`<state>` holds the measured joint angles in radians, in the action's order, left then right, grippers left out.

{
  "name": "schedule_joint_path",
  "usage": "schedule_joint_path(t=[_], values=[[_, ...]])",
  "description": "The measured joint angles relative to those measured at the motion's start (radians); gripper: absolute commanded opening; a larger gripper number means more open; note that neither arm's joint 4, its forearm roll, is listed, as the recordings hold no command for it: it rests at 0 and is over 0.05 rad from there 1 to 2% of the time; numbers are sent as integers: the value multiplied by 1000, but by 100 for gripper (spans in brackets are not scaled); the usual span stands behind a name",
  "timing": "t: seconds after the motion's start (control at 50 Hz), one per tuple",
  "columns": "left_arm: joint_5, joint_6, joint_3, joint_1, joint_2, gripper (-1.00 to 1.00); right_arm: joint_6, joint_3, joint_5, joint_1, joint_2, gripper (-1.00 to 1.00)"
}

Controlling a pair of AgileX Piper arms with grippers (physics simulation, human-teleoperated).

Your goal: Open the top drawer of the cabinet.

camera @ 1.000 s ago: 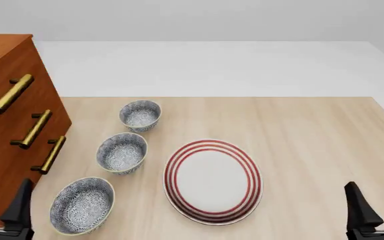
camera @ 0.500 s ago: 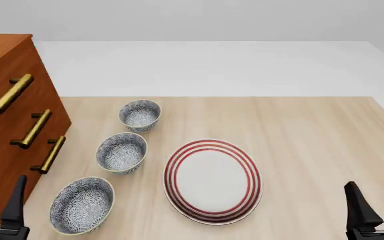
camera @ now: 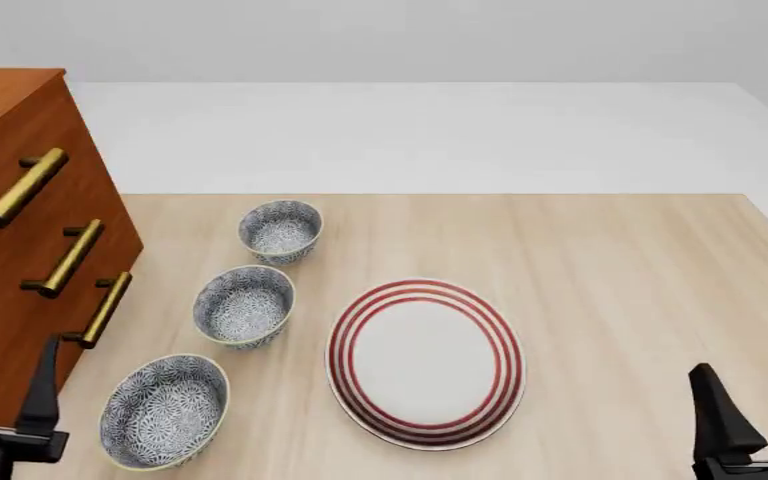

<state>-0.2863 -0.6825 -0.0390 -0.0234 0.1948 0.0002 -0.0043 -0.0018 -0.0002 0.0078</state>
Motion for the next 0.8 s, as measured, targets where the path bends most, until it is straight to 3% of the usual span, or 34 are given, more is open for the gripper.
schedule_joint_path(t=[0.56,0.8], values=[[-429,-210,16,-26,401,100,0,0,0,0,0,100],[-555,-279,18,-39,531,100,0,0,0,0,0,100]])
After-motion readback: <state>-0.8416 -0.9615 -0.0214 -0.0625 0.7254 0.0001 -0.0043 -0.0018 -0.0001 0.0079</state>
